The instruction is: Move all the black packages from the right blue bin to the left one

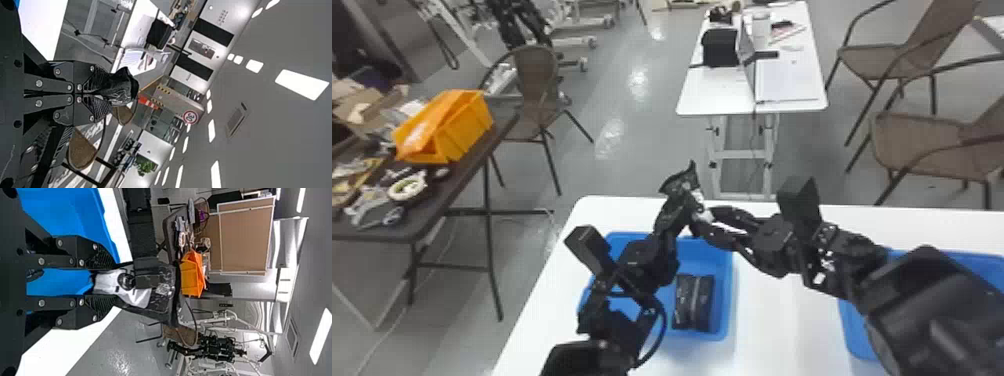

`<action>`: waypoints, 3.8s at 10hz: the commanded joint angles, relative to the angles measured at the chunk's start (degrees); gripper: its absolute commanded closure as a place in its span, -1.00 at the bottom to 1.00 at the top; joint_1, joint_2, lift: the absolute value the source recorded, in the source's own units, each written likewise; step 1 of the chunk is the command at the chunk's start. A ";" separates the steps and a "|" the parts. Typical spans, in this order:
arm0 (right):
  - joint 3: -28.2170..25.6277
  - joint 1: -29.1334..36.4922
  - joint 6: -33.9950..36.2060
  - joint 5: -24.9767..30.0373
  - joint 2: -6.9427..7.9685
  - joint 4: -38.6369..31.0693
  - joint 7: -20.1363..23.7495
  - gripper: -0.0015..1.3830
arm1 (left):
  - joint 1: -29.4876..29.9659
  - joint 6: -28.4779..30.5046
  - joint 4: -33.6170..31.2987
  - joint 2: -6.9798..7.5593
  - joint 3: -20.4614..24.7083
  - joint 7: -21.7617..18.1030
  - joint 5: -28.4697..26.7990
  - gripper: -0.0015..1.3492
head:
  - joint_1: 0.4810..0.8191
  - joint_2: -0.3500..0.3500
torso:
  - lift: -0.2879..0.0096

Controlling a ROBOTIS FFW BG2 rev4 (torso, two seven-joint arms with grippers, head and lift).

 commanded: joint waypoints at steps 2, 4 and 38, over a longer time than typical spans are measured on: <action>-3.89 2.92 -2.96 0.38 0.89 0.18 -1.03 -0.67 | 0.72 -2.23 0.03 -0.24 0.65 1.29 -1.31 0.80 | 0.27 0.70 | 0.94; -11.27 9.87 -8.67 3.28 2.21 -3.78 -6.83 -0.86 | 1.69 -4.78 0.12 -0.24 2.41 2.43 -8.60 0.80 | 0.27 0.67 | 0.94; -43.88 25.07 2.93 4.78 3.61 0.88 -27.66 -0.80 | 3.71 -20.42 7.68 -0.24 6.27 3.22 -21.26 -0.82 | 0.27 -0.49 | 0.94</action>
